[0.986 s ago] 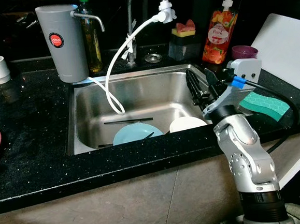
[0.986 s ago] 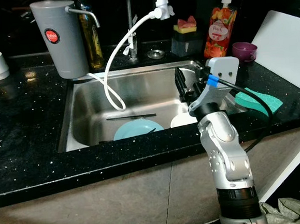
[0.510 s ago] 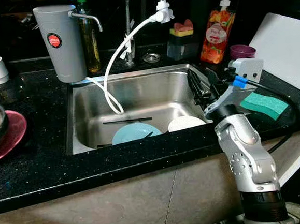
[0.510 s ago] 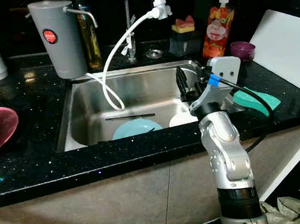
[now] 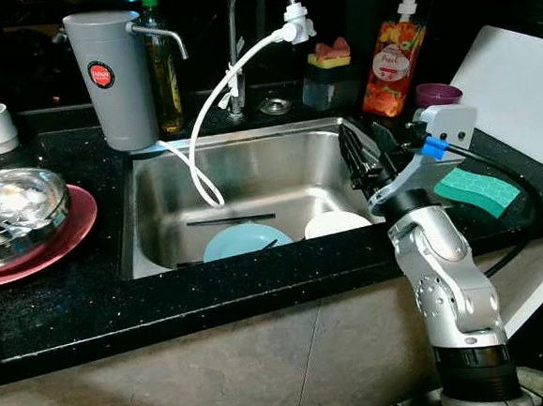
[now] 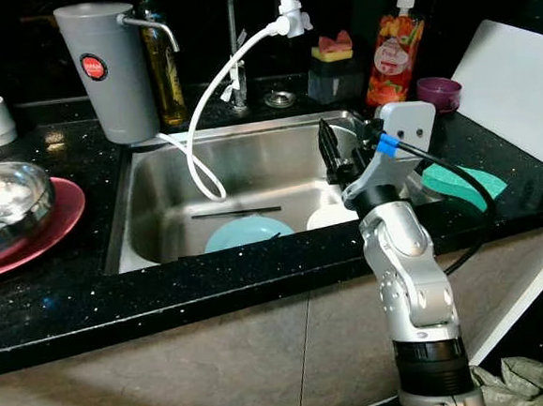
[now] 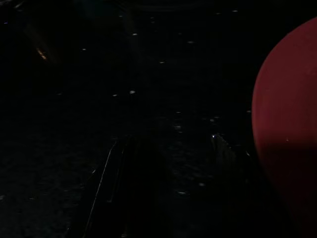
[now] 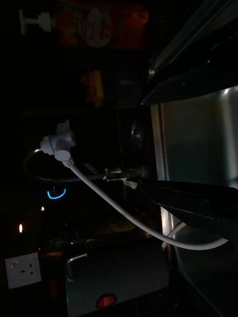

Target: Kitchen organization

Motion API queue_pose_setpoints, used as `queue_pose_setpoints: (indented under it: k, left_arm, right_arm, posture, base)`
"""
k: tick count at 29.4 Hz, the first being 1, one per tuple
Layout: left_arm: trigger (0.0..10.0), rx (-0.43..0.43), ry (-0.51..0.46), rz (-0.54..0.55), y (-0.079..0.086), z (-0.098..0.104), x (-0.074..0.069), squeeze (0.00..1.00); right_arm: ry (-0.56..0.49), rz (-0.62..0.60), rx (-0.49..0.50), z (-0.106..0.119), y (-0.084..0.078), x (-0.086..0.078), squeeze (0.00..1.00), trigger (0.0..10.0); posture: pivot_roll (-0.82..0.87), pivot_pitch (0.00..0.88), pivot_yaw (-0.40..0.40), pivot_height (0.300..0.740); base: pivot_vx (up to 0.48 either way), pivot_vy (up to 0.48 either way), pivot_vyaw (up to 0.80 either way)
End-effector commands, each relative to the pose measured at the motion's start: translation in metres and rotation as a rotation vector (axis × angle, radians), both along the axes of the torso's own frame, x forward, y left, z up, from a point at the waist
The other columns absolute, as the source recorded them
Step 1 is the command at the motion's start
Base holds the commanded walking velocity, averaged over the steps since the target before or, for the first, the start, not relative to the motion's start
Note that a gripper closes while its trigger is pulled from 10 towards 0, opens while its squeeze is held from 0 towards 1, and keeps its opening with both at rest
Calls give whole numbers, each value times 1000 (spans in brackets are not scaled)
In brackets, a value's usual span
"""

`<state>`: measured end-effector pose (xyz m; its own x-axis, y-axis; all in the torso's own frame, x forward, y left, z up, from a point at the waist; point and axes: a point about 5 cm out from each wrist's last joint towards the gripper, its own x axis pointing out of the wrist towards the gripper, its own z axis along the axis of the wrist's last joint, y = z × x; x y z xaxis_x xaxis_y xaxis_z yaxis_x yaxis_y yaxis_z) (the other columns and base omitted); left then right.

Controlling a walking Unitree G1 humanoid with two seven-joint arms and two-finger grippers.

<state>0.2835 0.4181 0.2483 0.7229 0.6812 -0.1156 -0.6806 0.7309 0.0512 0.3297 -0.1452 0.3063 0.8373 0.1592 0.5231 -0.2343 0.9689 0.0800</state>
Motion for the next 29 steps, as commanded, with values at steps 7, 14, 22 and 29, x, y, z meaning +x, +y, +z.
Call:
queue_pose_setpoints:
  k: [7,14,22,29]
  left_arm:
    - [10000,-67,25,-111,-19,-14,12,0]
    - [10000,-99,19,-181,-29,-15,17,0]
    - [10000,-106,10,-268,-39,-13,21,0]
    - [10000,-100,10,-363,-50,-11,23,0]
  right_arm:
    - [-10,-9,8,2,-1,0,0,10000]
    - [-10,-11,9,2,-2,0,0,10000]
    - [-10,-12,10,2,-2,0,0,10000]
    - [-11,-13,11,2,-2,0,0,10000]
  posture:
    - [112,173,-51,740]
    - [108,173,-49,740]
    - [107,174,-48,740]
    - [107,174,-48,740]
  base:
    - [0,0,0]
    - [0,0,0]
    - [0,0,0]
    - [0,0,0]
